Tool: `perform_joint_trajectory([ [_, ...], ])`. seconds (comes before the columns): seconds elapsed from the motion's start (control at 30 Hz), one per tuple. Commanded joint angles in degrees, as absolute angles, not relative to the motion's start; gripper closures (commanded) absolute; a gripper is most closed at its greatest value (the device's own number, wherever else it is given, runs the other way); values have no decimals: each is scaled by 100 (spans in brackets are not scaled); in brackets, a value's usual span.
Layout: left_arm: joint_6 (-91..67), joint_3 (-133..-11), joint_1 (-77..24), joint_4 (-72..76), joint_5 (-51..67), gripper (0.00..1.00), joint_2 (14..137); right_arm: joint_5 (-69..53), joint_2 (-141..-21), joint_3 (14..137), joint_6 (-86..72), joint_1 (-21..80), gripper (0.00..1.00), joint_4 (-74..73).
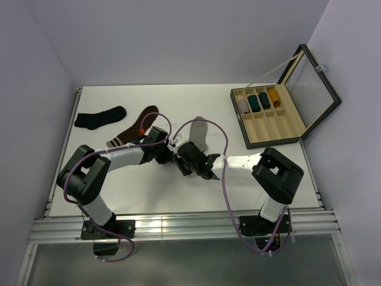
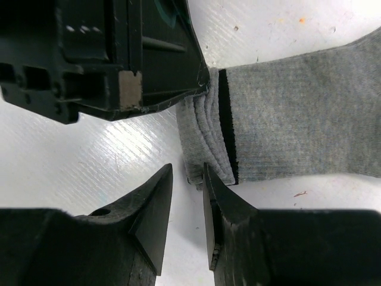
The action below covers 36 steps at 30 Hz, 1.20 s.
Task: Roll the socks
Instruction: Roll the sock at the center of the board.
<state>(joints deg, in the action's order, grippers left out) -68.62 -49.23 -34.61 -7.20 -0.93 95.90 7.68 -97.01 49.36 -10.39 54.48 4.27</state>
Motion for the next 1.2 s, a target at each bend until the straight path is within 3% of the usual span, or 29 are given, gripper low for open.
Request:
perform_joint_trajectory([
  [0.0,-6724,-4931,-3472,-1160,-334,80,9782,914,-9361,4930,-958,5405,65,492],
  [0.57,-6706,-4948,-3472,-1169,-308,81,9800,1098,-9878,5063,-967,5396,64,264],
  [1.0,-6636,-4983,-3472,-1230,-316,81,9791,1318,-10450,5352,-1142,5388,57,-518],
  [1.13,-6583,-5062,-3463,-1301,-343,81,9817,1494,-10634,5475,-1230,5388,62,-816],
  [1.17,-6574,-5080,-3463,-1309,-343,81,9817,1529,-10670,5536,-1239,5388,69,-965],
])
